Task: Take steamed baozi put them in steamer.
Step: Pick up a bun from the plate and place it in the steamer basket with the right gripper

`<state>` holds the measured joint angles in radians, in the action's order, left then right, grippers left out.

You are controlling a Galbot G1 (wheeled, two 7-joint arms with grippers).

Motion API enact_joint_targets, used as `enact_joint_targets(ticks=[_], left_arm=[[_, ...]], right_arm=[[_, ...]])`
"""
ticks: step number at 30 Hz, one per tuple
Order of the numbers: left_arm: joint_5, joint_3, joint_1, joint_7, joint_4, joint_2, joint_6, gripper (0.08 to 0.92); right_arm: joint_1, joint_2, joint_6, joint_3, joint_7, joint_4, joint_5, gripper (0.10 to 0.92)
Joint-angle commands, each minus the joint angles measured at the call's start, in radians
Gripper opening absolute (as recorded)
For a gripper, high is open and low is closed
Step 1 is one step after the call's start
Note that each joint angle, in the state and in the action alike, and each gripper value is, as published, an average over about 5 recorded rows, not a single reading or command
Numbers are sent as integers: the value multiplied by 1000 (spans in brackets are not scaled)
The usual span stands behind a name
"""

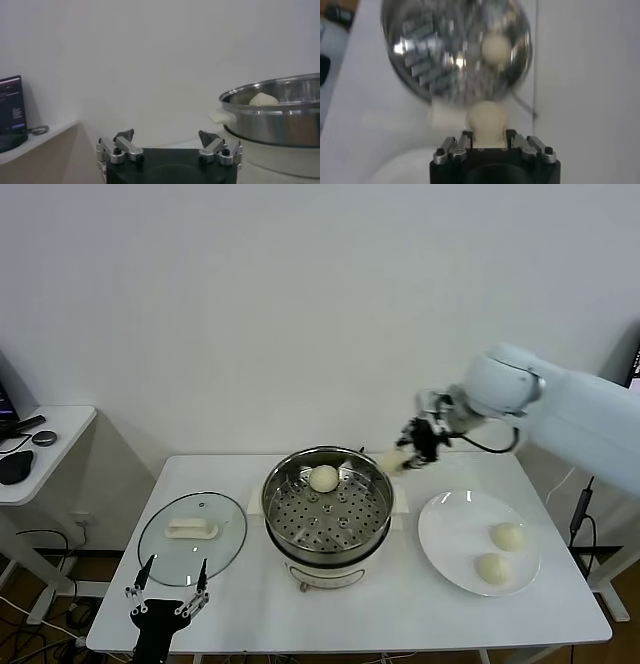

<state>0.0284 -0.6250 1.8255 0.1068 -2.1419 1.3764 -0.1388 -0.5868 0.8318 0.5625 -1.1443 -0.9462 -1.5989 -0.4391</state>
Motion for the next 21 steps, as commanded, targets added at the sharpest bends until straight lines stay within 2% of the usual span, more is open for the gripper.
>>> enact_joint_targets(ticks=[1,12,21], left_arm=[[-5,-3,-4,0,8,0,-1,823],[-17,-13,-10,0,8,8,-4,823],[-23,-19,-8,1,11,6,-7,823]], right_arm=[[-60,253,165,-103,155,4,-195,416],[106,474,165,-102,189,272,-126,416],[171,533,165,-88,184,348,-89,416]])
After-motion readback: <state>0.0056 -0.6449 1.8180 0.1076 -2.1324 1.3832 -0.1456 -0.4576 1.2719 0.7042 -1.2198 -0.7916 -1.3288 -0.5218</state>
